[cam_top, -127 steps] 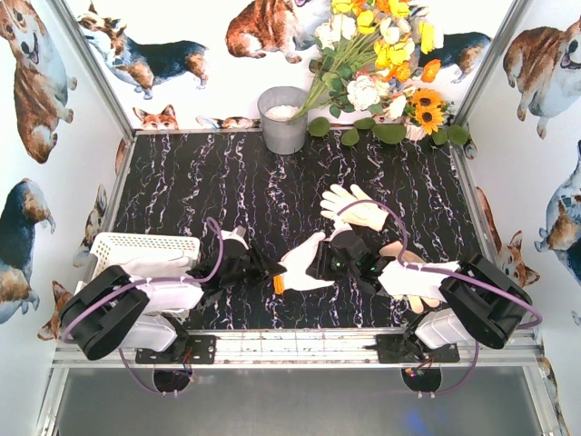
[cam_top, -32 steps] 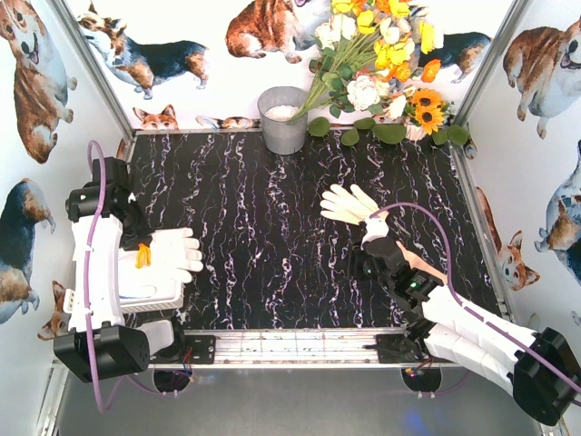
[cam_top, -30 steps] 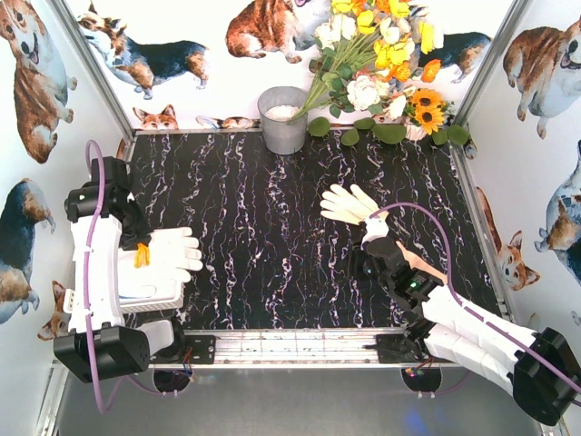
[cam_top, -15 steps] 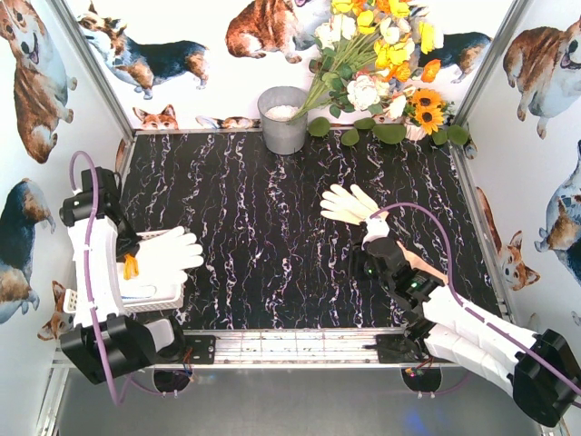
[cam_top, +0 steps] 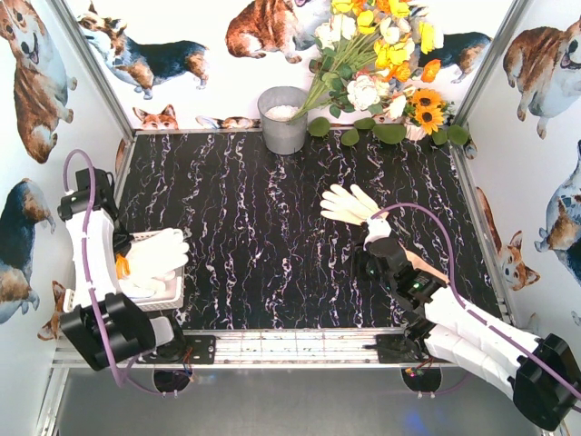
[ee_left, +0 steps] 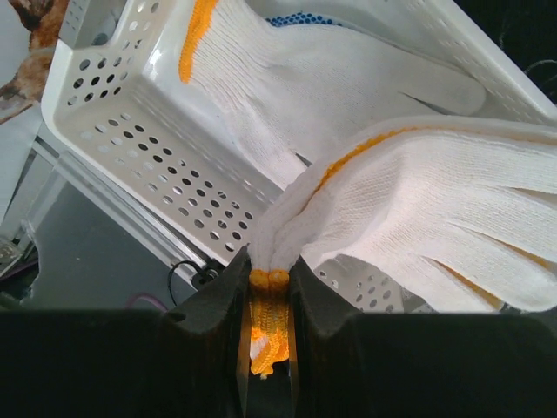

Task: Put the gloves into the storage basket
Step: Place the glove in the bin.

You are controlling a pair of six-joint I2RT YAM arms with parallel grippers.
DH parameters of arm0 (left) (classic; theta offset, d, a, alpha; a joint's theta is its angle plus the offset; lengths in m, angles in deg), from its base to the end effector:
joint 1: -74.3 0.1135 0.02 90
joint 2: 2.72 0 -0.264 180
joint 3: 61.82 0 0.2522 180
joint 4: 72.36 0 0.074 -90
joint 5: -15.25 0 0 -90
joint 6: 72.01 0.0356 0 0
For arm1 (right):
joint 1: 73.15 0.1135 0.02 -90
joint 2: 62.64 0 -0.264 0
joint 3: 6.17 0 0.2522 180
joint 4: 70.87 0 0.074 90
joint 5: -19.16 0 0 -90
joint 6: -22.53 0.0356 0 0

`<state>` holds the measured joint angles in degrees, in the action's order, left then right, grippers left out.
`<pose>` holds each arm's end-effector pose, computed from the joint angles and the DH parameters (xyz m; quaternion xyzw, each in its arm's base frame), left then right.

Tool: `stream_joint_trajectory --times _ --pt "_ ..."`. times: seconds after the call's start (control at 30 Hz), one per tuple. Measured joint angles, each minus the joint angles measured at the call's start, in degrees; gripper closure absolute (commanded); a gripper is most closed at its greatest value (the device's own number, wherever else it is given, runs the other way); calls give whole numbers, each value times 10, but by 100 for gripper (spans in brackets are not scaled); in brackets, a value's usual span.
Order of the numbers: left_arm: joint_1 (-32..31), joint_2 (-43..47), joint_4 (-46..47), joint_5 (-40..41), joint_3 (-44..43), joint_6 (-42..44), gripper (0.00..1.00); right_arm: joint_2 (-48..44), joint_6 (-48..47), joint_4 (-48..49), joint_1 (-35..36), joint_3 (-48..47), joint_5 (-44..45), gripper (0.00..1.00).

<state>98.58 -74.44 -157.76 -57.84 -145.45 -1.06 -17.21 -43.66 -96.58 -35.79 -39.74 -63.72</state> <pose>0.1914 0.0977 0.3126 -0.3810 0.9019 0.1518 0.1352 0.1364 0.0986 0.1831 -0.0784 0.8924 0.1764 0.4079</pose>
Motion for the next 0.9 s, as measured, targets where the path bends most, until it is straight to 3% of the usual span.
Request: stream_joint_trajectory --times 0.9 --pt "46 -123 106 85 23 21 100 -69 -10 -50 -4 -4 1 62"
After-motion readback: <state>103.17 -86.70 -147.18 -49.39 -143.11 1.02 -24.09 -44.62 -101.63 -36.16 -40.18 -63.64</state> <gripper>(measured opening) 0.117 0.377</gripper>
